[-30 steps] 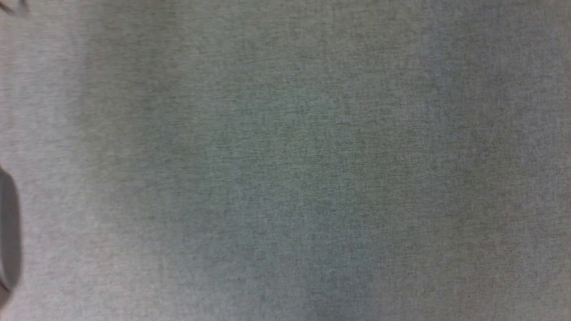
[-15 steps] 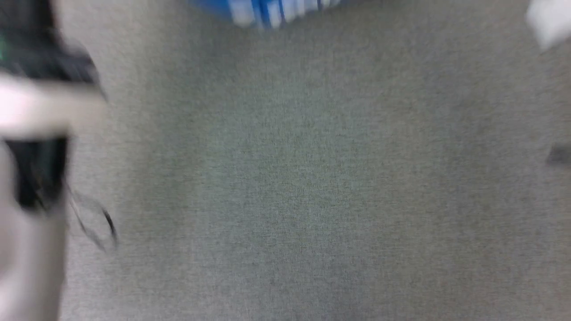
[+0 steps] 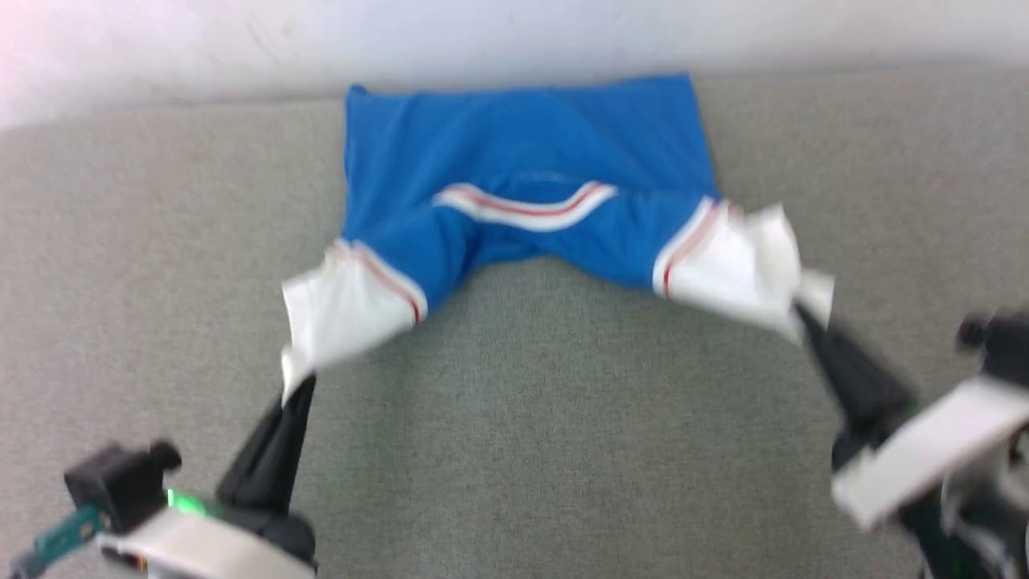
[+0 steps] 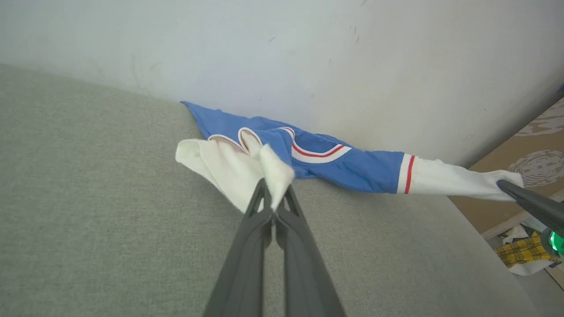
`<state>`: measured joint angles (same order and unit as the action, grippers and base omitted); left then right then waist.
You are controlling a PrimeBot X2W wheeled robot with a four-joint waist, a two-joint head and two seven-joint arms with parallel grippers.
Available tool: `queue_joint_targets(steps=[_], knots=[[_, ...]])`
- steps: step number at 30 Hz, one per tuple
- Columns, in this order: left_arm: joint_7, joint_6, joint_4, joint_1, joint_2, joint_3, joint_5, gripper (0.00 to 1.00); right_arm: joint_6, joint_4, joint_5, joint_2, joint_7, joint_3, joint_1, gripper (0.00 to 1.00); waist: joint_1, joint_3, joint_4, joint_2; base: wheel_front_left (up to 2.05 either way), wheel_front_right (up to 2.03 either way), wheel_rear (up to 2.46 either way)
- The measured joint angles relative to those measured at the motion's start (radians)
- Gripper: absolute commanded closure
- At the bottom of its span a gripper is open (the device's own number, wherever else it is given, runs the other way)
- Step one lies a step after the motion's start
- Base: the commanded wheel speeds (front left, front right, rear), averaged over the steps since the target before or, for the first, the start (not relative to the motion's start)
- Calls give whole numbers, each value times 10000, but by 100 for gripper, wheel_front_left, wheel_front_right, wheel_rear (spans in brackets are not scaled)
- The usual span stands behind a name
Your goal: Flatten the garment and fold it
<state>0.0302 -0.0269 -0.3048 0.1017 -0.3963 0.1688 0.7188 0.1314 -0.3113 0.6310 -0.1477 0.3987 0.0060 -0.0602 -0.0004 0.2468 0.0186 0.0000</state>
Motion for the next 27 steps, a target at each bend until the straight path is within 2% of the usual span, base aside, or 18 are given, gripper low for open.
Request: queue_joint_targets(steps=[3, 8, 13, 22, 27], knots=[[-305, -2, 102, 950, -121, -63, 502, 100, 0, -98, 671, -318, 389, 115, 1307, 100, 0, -483, 2, 0, 0, 0, 0], [-1440, 29, 437, 2638, -754, 107, 930, 100, 0, 4, 1555, -911, 957, -247, 3383, 100, 0, -1257, 4, 0, 0, 0, 0], [-2161, 240, 491, 3634, -1120, 322, 1024, 100, 0, 399, 1659, -1616, 1664, -520, 4873, 100, 0, -1871, 10, 0, 0, 0, 0], [-3179, 857, 617, 4506, -1354, 612, 1131, 100, 0, 1179, 1419, -1699, 2654, -932, 6381, 100, 3, -2086, 16, 0, 0, 0, 0], [-3187, 1177, 545, 4698, -1553, 359, 1126, 100, 0, 1208, 1302, -1417, 2775, -1329, 6541, 100, 4, -1905, 45, 0, 0, 0, 0]])
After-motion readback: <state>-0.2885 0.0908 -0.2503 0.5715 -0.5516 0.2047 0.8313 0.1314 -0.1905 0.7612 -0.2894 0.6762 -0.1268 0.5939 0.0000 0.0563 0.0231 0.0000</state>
